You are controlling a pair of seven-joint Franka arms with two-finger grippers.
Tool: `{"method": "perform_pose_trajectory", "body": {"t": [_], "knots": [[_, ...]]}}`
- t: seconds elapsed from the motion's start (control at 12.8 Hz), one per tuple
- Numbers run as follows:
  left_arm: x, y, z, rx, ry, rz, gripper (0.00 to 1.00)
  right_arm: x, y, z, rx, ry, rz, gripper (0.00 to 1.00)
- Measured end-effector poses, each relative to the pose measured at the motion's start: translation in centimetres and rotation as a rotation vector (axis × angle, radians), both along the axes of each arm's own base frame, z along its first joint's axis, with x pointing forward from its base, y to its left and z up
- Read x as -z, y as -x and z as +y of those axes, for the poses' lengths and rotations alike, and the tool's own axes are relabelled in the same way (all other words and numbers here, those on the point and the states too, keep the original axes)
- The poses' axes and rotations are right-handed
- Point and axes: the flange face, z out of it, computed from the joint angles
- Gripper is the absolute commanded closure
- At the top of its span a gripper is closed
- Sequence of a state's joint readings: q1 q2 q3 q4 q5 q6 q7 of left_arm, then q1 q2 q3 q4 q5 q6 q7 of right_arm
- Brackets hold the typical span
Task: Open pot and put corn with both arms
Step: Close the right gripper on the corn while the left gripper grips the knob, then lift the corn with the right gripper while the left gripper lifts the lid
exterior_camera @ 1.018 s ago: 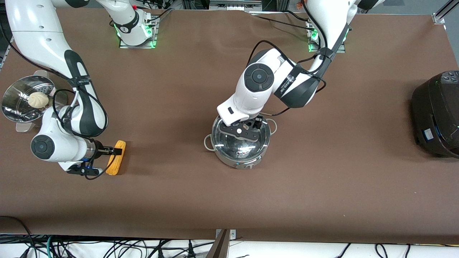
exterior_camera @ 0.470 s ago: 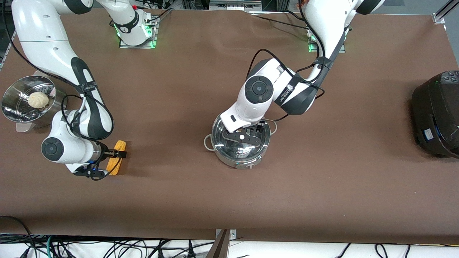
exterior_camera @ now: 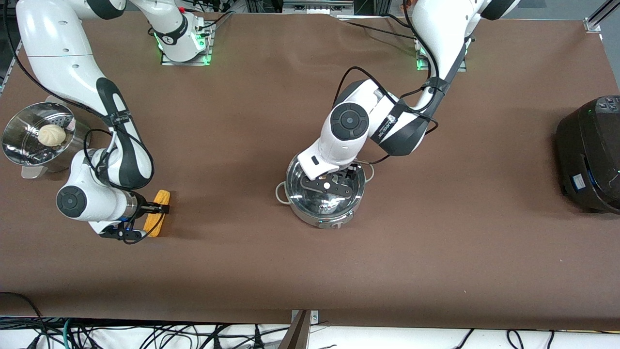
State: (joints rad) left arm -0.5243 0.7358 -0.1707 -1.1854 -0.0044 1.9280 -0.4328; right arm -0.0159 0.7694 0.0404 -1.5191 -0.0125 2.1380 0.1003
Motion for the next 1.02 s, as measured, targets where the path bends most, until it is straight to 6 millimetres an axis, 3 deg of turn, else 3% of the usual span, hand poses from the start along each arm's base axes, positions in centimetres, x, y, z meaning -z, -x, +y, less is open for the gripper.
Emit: {"method": "perform_pose_trajectory", "body": {"t": [0.08, 0.39, 0.55, 0.78, 1.02], "knots": [[0.0, 0.0, 0.0, 0.0, 0.0, 0.0, 0.52, 0.0, 0.0, 0.0, 0.0, 0.0, 0.0, 0.78], [0.0, -0.1, 0.1, 0.0, -0.004, -0.001, 0.52, -0.1, 0.0, 0.0, 0.0, 0.0, -0.001, 0.78], [0.0, 0.0, 0.1, 0.0, -0.004, -0.001, 0.63, -0.1, 0.0, 0.0, 0.0, 0.0, -0.002, 0.78], [0.0, 0.0, 0.1, 0.001, -0.004, -0.001, 0.71, -0.3, -0.2, 0.1, -0.002, -0.001, -0.008, 0.77], [-0.3, 0.0, 0.0, -0.023, -0.004, -0.001, 0.74, -2.1, -0.9, 1.2, -0.015, -0.011, -0.035, 0.77]]}}
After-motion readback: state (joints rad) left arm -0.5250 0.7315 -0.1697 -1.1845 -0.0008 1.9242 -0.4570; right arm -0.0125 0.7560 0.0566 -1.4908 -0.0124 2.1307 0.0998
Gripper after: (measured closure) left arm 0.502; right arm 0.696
